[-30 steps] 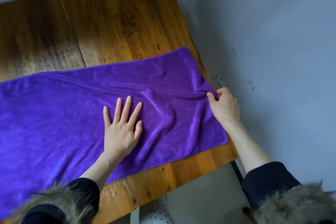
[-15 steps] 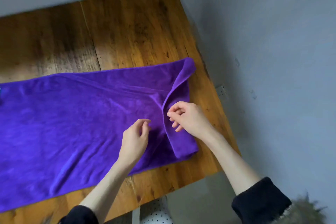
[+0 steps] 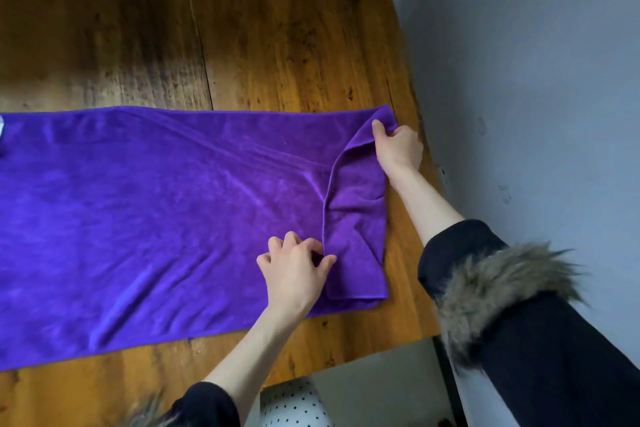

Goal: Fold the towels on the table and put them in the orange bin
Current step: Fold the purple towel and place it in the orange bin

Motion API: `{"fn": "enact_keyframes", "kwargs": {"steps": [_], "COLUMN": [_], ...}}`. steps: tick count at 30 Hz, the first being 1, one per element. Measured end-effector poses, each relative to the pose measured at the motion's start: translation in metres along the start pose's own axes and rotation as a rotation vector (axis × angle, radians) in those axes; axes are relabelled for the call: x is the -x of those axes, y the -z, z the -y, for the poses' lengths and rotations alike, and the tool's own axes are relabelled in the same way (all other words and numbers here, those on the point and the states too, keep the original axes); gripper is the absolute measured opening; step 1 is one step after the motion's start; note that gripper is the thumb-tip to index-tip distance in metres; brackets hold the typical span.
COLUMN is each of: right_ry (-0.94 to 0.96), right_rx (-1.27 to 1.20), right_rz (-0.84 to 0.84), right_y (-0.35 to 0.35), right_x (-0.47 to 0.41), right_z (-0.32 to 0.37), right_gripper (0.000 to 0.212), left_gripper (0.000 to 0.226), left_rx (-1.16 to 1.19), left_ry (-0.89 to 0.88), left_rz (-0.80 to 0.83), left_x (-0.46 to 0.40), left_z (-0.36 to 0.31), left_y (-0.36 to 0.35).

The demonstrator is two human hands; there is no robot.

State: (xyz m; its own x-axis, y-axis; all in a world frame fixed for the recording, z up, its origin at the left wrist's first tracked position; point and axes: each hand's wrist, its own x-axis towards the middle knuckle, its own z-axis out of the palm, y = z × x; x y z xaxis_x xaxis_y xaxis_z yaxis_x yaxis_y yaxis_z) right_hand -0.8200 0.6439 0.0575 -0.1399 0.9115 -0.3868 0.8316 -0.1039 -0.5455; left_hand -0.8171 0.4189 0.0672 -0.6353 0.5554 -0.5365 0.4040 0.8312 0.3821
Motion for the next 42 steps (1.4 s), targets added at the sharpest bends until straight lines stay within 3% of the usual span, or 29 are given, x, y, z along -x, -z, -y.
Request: {"fn": "enact_keyframes", "kwargs": {"steps": [3, 12, 16, 19, 22, 34, 42], "right_ry": [-0.039, -0.292, -0.289, -0.270, -0.227, 0.084, 0.241], "right_rx": [0.021, -0.316, -0.396, -0.458, -0.520, -0.414, -0.367], "right_rz": [-0.030, -0.020, 0.030, 0.059, 0.082, 0.204, 0.240], "right_y": [-0.004, 0.034, 0.058, 0.076, 0.091, 0.074, 0.036], "right_x": [-0.007, -0.039, -0.043, -0.040, -0.031, 0.065, 0.157], "right_z": [0.000, -0.028, -0.031, -0.024, -0.008, 0.085, 0.171], "right_gripper": [0.037, 0.019, 0.022, 0.013, 0.008, 0.010, 0.015], "left_gripper": [0.029, 0.021, 0.014, 0.018, 0.011, 0.020, 0.019], "left_rx": [-0.014, 0.052, 0.455, 0.730, 0.854, 0.698, 0.780], "left_ry": [0.007, -0.070, -0.091, -0.085, -0.082, 0.004, -0.069], "left_rz": [-0.002, 0.096, 0.259, 0.457, 0.558, 0.210, 0.230], "left_x": [-0.002, -0.002, 0.005, 0.013, 0.018, 0.018, 0.045], "left_z": [-0.005, -0.033, -0.055, -0.068, -0.068, 0.050, 0.134], "left_y": [0.001, -0.007, 0.001, 0.013, 0.028, 0.124, 0.200]}}
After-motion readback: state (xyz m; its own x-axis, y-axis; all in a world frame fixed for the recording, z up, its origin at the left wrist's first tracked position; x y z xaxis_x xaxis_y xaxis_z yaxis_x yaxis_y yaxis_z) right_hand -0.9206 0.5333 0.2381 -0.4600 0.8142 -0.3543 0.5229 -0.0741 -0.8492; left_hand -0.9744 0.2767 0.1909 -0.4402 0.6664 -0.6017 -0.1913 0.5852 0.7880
